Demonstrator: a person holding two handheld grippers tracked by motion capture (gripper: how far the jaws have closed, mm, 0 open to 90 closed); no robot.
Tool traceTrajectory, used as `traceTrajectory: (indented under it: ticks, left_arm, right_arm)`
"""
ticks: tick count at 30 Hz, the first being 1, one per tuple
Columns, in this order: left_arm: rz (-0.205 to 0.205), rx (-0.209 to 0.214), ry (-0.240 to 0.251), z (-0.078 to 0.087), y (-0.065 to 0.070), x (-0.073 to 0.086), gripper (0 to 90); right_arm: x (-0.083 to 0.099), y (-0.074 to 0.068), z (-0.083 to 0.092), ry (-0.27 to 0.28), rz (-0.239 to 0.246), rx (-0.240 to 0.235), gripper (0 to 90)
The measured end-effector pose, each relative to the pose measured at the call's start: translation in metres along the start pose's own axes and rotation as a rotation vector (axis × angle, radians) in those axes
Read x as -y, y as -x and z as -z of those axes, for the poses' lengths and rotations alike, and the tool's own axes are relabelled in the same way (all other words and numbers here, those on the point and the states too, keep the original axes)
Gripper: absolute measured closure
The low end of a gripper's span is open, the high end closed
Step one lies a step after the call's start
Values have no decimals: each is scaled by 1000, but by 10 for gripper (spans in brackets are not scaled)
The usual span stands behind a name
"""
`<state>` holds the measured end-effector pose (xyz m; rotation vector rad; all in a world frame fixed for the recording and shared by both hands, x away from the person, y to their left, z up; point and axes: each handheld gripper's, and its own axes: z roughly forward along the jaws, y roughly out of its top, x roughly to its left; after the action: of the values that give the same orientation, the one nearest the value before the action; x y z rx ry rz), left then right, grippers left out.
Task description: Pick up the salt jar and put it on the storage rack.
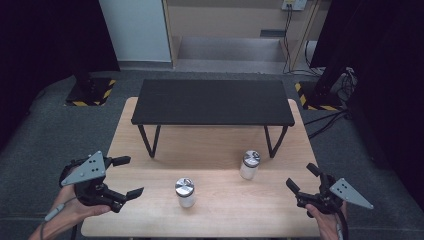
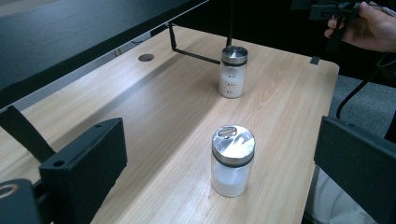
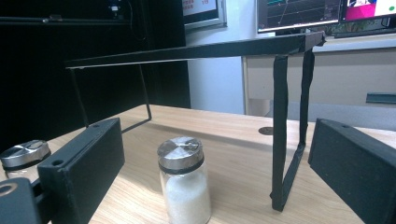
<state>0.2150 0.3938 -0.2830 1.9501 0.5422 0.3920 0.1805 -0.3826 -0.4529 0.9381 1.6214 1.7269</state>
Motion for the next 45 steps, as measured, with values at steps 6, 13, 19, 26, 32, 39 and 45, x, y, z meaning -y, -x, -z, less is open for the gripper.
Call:
traceTrajectory:
  ticks: [6,13,19,26,32,39,45]
  left_arm:
    - [-2,7,-17,-11,1,2,12]
    - [-4,11,-37,-21,2,3,12]
    - [-8,15,-52,-29,3,5,14]
    - [-14,17,-65,-38,3,6,13]
    - [-18,23,-79,-46,4,7,13]
    - [-19,33,-88,-57,5,10,13]
    - [-22,40,-103,-67,5,12,13]
  right_arm:
    - [0,0,0,2,1,0,38]
    - [0,0,1,3,0,-3,39]
    - [0,0,0,1,0,-4,40]
    - [0,0,0,-1,0,-3,41]
    - [0,0,0,1,-1,-3,41]
    - [-1,1,0,1,0,-7,42]
    - [0,1,1,3,-1,-6,42]
